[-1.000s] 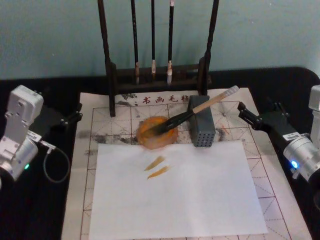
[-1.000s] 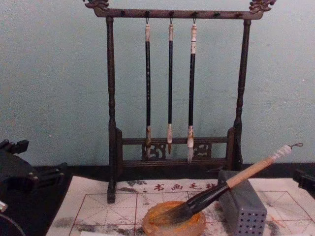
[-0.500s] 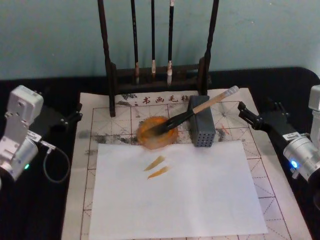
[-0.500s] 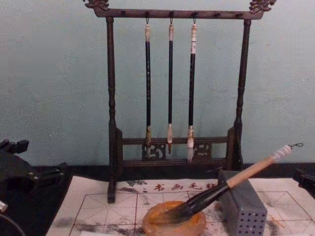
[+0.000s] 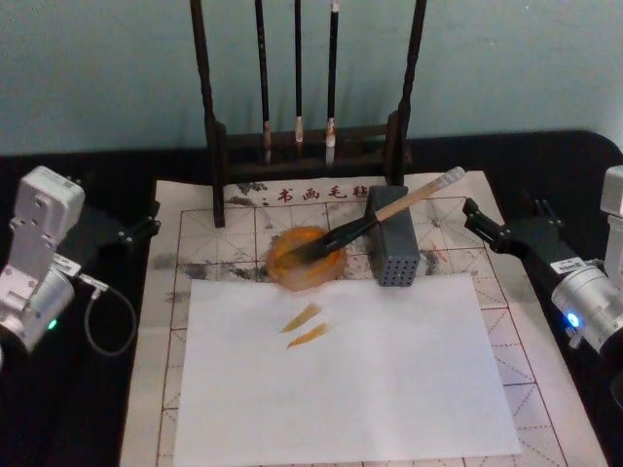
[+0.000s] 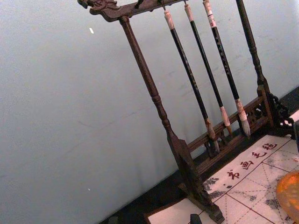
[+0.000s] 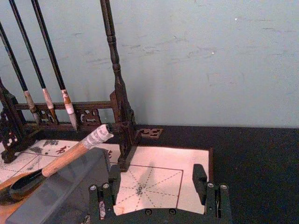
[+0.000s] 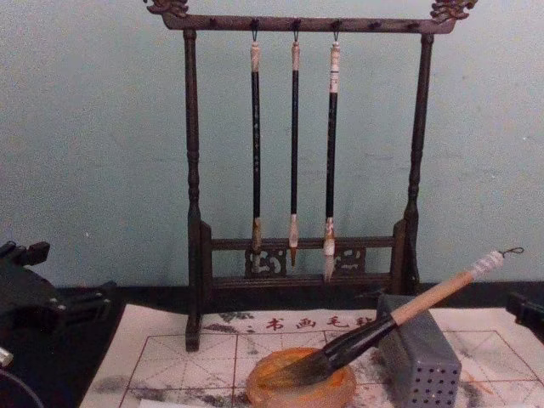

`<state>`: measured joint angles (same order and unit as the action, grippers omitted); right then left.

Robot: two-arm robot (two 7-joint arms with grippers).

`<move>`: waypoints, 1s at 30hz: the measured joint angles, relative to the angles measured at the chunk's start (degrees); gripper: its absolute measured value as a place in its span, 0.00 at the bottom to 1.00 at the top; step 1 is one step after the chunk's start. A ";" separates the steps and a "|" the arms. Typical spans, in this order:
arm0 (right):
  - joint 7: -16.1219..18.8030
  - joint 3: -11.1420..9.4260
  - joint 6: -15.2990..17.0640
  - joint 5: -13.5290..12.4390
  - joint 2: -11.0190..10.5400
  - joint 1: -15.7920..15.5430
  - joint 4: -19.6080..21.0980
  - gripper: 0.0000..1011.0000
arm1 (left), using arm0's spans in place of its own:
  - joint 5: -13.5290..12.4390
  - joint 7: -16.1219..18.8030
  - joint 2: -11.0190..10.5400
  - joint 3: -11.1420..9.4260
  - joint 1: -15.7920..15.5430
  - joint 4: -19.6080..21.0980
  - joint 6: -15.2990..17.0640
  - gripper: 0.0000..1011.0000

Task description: Pick up the brush from the inkstone, write on the paper, then place the brush back to its original position.

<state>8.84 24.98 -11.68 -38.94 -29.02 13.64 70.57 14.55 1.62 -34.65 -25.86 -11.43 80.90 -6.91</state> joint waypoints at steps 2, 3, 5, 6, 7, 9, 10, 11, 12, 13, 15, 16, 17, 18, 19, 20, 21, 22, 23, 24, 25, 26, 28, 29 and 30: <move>0.00 0.00 0.00 0.00 -0.01 0.00 0.01 0.99 | 0.00 0.00 0.00 0.00 0.00 0.00 0.00 0.99; 0.00 0.00 0.00 0.00 -0.01 0.00 0.01 0.99 | 0.00 0.00 0.00 0.00 0.00 0.00 0.00 0.99; 0.00 0.00 0.00 0.00 -0.02 0.00 0.03 0.99 | 0.00 0.00 0.00 0.00 0.00 0.00 0.00 0.99; 0.00 0.00 0.00 0.00 -0.03 0.00 0.03 0.99 | 0.00 0.00 0.00 0.00 0.00 0.00 0.00 0.99; 0.00 0.00 0.00 0.00 -0.03 0.00 0.03 0.99 | 0.00 0.00 0.00 0.00 0.00 0.00 0.00 0.99; 0.00 0.00 0.00 0.00 -0.03 0.00 0.03 0.99 | 0.00 0.00 0.00 0.00 0.00 0.00 0.00 0.99; 0.00 0.00 0.00 0.00 -0.03 0.00 0.03 0.99 | 0.00 0.00 0.00 0.00 0.00 0.00 0.00 0.99; 0.00 0.00 0.00 0.00 -0.03 0.00 0.03 0.99 | 0.00 0.00 0.00 0.00 0.00 0.00 0.00 0.99; 0.00 0.00 0.00 0.00 -0.03 0.00 0.03 0.99 | 0.00 0.00 0.00 0.00 0.00 0.00 0.00 0.99; 0.00 0.00 0.00 0.00 -0.03 0.00 0.03 0.99 | 0.00 0.00 0.00 0.00 0.00 0.00 0.00 0.99; 0.00 0.00 0.00 0.00 -0.03 0.00 0.03 0.99 | 0.00 0.00 0.00 0.00 0.00 0.00 0.00 0.99; 0.00 0.00 0.00 0.00 -0.03 0.00 0.03 0.99 | 0.00 0.00 0.00 0.00 0.00 0.00 0.00 0.99; 0.00 0.00 0.00 0.00 -0.04 0.00 0.03 0.99 | 0.00 0.00 0.00 0.00 0.00 0.00 0.00 0.99; 0.00 0.00 0.00 0.00 -0.03 0.00 0.03 0.99 | 0.00 0.00 0.00 0.00 0.00 0.00 0.00 0.99; 0.00 0.00 0.00 0.00 -0.03 0.00 0.03 0.99 | 0.00 0.00 0.00 0.00 0.00 0.00 0.00 0.99; 0.00 0.00 0.00 0.00 -0.03 0.00 0.03 0.99 | 0.00 0.00 0.00 0.00 0.00 0.00 0.00 0.99; 0.00 0.00 0.00 0.00 -0.03 0.00 0.03 0.99 | 0.00 0.00 0.00 0.00 0.00 0.00 0.00 0.99; 0.00 0.00 0.00 0.00 -0.03 0.00 0.03 0.99 | 0.00 0.00 0.00 0.00 0.00 0.00 0.00 0.99; 0.00 0.00 0.00 0.00 -0.03 0.00 0.03 0.99 | 0.00 0.00 0.00 0.00 0.00 0.00 0.00 0.99; 0.00 0.00 0.00 0.00 -0.03 0.00 0.03 0.99 | 0.00 0.00 0.00 0.00 0.00 0.00 0.00 0.99; 0.00 0.00 0.01 0.00 -0.03 0.00 0.03 0.99 | 0.00 0.00 0.00 0.00 0.00 0.00 0.00 0.99; 0.00 0.00 0.01 0.00 -0.03 0.00 0.03 0.99 | 0.00 0.00 0.00 0.00 0.00 0.00 0.00 0.99; 0.00 0.00 0.00 0.00 -0.03 0.00 0.03 0.99 | 0.00 0.00 0.00 0.00 0.00 0.00 0.00 0.99; 0.00 0.00 0.01 0.01 -0.03 0.00 0.03 0.99 | 0.00 0.00 0.00 0.00 0.00 0.00 0.00 0.99; 0.00 0.00 0.01 0.00 -0.03 0.00 0.03 0.99 | 0.00 0.00 0.00 0.00 0.00 0.00 0.00 0.99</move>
<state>8.84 24.97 -11.67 -38.94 -29.06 13.64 70.61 14.55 1.62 -34.65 -25.86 -11.43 80.90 -6.91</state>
